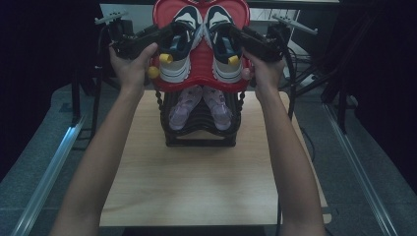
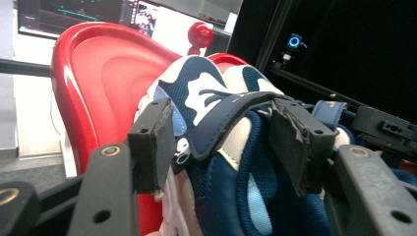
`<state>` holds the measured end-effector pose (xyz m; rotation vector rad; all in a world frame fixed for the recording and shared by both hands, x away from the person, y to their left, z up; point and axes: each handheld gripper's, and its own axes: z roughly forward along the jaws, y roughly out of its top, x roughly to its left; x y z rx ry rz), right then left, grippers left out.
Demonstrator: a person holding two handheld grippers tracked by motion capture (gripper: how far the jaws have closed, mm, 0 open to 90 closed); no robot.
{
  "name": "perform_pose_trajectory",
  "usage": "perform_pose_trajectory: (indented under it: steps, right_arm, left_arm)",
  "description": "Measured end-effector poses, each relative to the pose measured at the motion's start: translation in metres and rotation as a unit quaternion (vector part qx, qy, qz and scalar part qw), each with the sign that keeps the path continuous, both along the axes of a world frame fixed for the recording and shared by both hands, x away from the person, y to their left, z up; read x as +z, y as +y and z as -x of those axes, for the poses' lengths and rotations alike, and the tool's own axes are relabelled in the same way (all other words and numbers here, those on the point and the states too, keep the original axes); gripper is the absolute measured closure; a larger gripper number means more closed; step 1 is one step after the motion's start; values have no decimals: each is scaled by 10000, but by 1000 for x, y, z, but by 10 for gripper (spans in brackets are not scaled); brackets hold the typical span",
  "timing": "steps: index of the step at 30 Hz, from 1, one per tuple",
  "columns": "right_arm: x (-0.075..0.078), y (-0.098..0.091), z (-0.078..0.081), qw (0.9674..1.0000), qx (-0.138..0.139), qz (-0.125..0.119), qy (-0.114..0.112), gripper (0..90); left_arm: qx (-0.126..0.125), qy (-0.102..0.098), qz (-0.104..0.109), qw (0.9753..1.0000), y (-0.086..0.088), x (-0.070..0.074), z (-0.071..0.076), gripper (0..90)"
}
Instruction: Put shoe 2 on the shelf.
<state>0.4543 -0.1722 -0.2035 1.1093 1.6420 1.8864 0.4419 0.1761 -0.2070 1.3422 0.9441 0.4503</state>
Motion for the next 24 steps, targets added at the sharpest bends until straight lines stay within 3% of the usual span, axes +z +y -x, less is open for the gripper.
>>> perform_pose_trajectory:
  steps: [12,16,24]
  right_arm:
    - [3,-17,14,9994,183,-267,-117,445]
    - [-1,-21,15,9995,198,-230,-107,445]
    - [-12,-30,15,9991,221,-346,-75,446]
  left_arm:
    - [-200,-37,189,9996,8,4,8,408]
    - [-185,-54,138,9997,11,3,9,405]
    - [-233,-57,298,9993,20,-1,14,405]
